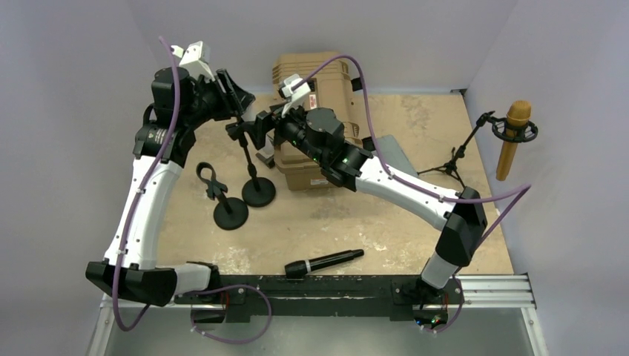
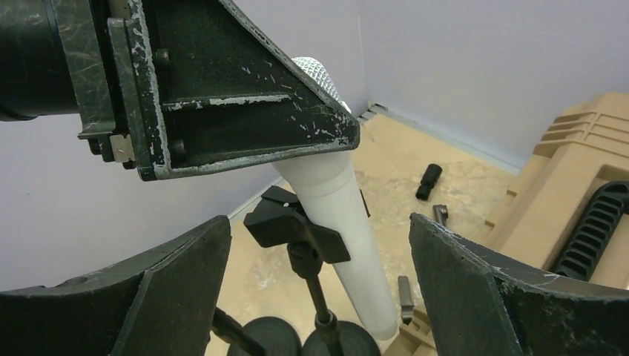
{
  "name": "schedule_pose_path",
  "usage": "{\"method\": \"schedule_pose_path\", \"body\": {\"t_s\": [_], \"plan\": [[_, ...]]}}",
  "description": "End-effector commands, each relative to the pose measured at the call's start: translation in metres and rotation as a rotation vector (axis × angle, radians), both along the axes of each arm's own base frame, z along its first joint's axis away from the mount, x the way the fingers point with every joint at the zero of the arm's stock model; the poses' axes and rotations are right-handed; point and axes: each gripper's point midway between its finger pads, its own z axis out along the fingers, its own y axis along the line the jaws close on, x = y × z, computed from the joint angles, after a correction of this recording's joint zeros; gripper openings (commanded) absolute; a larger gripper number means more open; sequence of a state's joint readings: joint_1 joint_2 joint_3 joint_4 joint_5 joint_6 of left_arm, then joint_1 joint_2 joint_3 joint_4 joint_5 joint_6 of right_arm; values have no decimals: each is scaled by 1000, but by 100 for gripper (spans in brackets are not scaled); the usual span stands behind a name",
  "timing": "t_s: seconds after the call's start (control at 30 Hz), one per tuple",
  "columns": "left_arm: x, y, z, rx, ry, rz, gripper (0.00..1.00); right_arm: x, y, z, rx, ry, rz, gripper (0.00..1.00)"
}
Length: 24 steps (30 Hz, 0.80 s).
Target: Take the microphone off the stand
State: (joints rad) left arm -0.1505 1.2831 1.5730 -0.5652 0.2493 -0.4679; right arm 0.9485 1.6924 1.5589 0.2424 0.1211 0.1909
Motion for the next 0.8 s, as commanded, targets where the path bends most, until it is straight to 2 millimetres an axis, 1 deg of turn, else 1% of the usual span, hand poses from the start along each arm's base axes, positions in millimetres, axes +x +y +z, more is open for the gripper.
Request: {"method": "schedule_pose_path", "body": {"t_s": [0.0,0.03,0.07,0.1,0.17,0.2,0.27,0.37,0.4,0.5,0.6,0.73,0.77], "plan": [[-1,-4,23,-5,-97,1,0,-8,-21,35,65,-45,-27,88],[-3,-5,21,-10,-86,-8,2,-8,-21,33,62,-43,-30,88],[-6,-7,21,-13,-81,-16,24,-8,-22,30,56,-40,-33,88],[-8,-6,20,-17,-79,-14,36,-8,-23,28,52,-40,-36,88],[-13,-6,22,-25,-96,-14,49,-7,-26,27,48,-40,-51,88],[-15,-4,23,-25,-104,-9,58,-6,-28,27,46,-42,-61,88],[-21,-1,29,-14,-123,-1,71,-3,-34,28,33,-49,-91,88],[-28,4,37,4,-134,13,94,-3,-32,30,2,-67,-86,89],[-31,6,41,8,-139,20,99,-2,-31,31,-6,-72,-87,89],[-41,14,55,29,-170,49,100,2,-28,32,-24,-83,-97,90],[-57,29,66,78,-200,101,100,-2,-24,40,-28,-114,-89,90],[-77,56,68,155,-265,208,100,-5,-14,47,-41,-140,-92,90],[-81,64,63,174,-279,240,100,-5,-10,46,-49,-140,-96,90]]}}
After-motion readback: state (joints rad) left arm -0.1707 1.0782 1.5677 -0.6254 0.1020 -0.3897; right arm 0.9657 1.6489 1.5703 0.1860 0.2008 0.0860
